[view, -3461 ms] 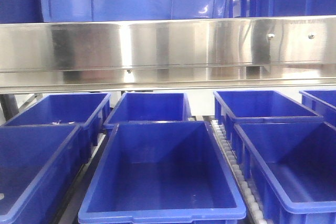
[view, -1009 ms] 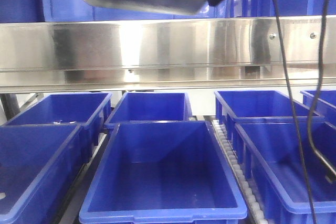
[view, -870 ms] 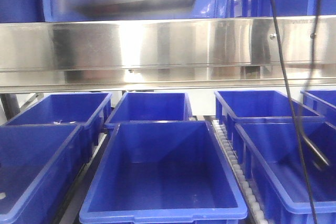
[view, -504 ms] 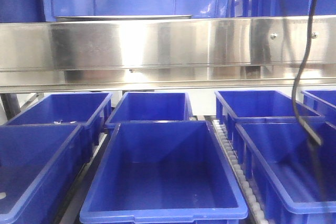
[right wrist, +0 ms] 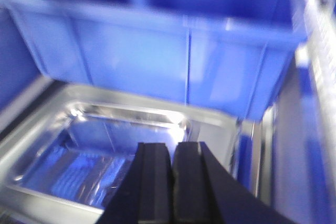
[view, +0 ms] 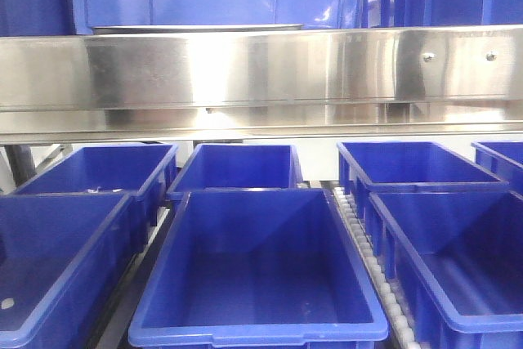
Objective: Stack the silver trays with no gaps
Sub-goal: 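Lower the tray onto the silver tray already on the shelf, then open both grippers and withdraw them from the stacked trays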
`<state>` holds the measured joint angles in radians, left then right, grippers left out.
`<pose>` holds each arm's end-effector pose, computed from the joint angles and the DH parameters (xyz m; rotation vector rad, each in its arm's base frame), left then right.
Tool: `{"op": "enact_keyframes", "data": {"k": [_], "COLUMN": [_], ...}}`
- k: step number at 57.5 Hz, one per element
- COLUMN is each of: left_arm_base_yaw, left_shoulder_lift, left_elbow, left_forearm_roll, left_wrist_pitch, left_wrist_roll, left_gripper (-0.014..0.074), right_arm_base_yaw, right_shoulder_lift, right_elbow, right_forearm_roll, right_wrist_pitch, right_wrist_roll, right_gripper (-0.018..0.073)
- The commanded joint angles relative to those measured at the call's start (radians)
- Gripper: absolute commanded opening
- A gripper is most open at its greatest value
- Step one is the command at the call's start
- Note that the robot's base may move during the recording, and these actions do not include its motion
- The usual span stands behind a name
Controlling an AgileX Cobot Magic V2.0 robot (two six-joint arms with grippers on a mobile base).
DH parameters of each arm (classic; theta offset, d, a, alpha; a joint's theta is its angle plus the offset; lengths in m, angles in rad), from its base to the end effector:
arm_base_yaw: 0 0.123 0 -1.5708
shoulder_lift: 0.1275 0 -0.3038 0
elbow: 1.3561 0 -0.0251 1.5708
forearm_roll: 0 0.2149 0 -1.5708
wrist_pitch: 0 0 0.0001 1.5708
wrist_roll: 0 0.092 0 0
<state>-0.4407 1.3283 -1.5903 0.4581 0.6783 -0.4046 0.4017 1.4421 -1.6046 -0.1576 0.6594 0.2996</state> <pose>0.2311 -0.0807 0.4977 0.1739 1.8287 -0.0761 0.2666 0.1036 0.4682 -0.1619 1.9766 0.2804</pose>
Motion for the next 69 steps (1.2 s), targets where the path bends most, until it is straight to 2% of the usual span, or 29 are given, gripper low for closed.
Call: {"op": "enact_keyframes", "data": {"k": [1,14,22,31,40,51,69], "left_arm_base_yaw": [0.002,0.004,0.004,0.004,0.004,0.004,0.004], "left_shoulder_lift": [-0.085,-0.402,-0.632,-0.874,-1.071,-1.213,-1.288], "left_elbow": [0.101,0.487,0.681,0.852,0.964,1.007,1.007], "left_forearm_roll": [0.002,-0.016,-0.037,-0.037,-0.037,-0.037,-0.037], "left_wrist_pitch": [-0.116,-0.347,-0.379,-0.375,-0.304,-0.22,-0.223], "left_wrist_roll": [0.0,0.0,0.0,0.0,0.0,0.0,0.0], "left_gripper": [-0.0008,-0.0016,-0.0016,-0.0016,-0.0016,-0.0016,-0.0016], "right_arm_base_yaw": [0.001,0.001,0.001,0.001,0.001,0.001,0.001], "right_shoulder_lift": [-0.098,-0.432,-0.681,-0.923,-1.14,-1.281,-1.326], "right_elbow": [0.09,0.474,0.728,0.931,1.076,1.114,1.115], "right_forearm_roll": [-0.016,-0.016,-0.016,-0.016,-0.009,-0.009,-0.009], "right_wrist_pitch": [-0.091,-0.409,-0.566,-0.572,-0.555,-0.49,-0.488], "right_wrist_roll": [-0.038,-0.051,-0.051,-0.051,-0.051,-0.051,-0.051], "right_gripper": [-0.0071,-0.008,-0.008,-0.008,-0.008,-0.0079,-0.0079]}}
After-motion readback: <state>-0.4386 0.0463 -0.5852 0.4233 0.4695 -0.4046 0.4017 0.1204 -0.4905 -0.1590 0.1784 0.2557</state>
